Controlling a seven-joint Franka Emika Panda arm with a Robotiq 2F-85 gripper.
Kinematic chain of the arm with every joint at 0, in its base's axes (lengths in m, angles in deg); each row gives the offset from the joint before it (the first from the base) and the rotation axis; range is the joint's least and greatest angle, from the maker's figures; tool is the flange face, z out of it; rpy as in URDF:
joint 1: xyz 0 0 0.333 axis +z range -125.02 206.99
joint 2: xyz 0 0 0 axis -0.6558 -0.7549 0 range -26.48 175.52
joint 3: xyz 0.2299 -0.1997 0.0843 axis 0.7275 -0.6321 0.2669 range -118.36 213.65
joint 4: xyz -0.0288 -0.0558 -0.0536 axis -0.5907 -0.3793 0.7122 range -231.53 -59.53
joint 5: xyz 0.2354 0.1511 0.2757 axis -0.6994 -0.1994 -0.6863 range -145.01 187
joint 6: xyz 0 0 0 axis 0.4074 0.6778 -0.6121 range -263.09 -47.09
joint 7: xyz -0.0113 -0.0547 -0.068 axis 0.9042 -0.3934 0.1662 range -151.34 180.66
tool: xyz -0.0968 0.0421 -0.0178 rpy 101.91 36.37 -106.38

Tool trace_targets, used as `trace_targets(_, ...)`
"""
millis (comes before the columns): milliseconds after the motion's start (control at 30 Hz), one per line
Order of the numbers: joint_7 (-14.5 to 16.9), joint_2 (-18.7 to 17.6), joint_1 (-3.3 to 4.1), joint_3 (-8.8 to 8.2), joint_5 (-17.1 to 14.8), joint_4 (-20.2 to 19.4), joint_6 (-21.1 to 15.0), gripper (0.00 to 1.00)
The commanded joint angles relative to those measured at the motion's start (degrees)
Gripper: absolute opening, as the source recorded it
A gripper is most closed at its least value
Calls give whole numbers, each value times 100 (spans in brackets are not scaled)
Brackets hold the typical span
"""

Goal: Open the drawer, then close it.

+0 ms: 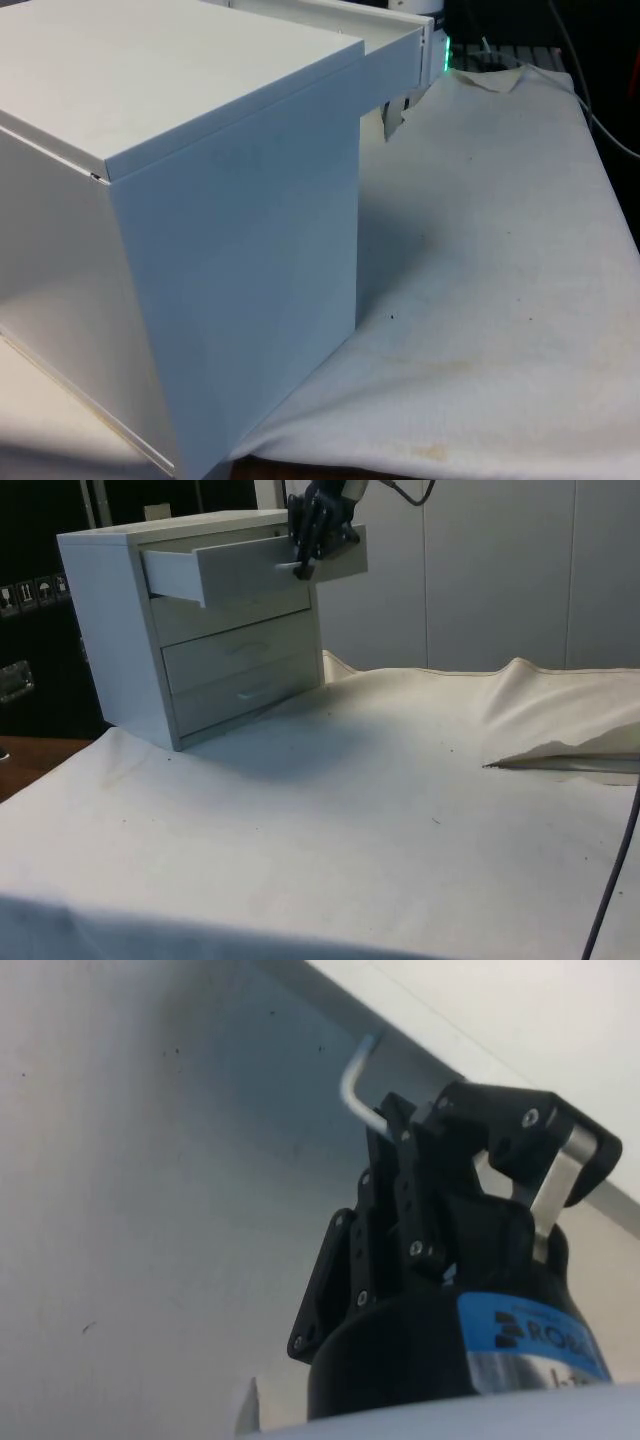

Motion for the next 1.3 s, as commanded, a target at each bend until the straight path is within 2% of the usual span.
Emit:
trace_targets(0,-92,34,-138,86,155,-63,-11,1)
trace_targets(233,-46,269,-195,80,178,-281,-17,1)
trace_targets(267,17,172,-23,0,0,-155,0,1)
trace_targets(300,-34,298,-201,74,178,-304,-17,1)
trace_targets(467,29,435,-235,52,166,-418,-11,1)
trace_targets(500,57,292,-52,-11,0,-264,0,1)
trace_targets(533,40,458,-241,46,166,-441,-11,1)
trace_targets(733,109,607,-281,29,149,-567,-6,1)
trace_targets(767,92,602,-269,46,143,-561,-6,1)
trace_targets(800,149,516,-103,-40,0,-435,0,1)
trace_targets(833,74,590,-252,57,132,-550,-6,1)
trace_targets(1033,-29,510,-212,206,115,-493,63,1)
trace_targets(1067,97,539,-97,69,0,-464,6,1)
trace_targets(1100,-34,504,-212,223,115,-493,74,1)
trace_targets(1267,17,602,-264,201,143,-573,92,1)
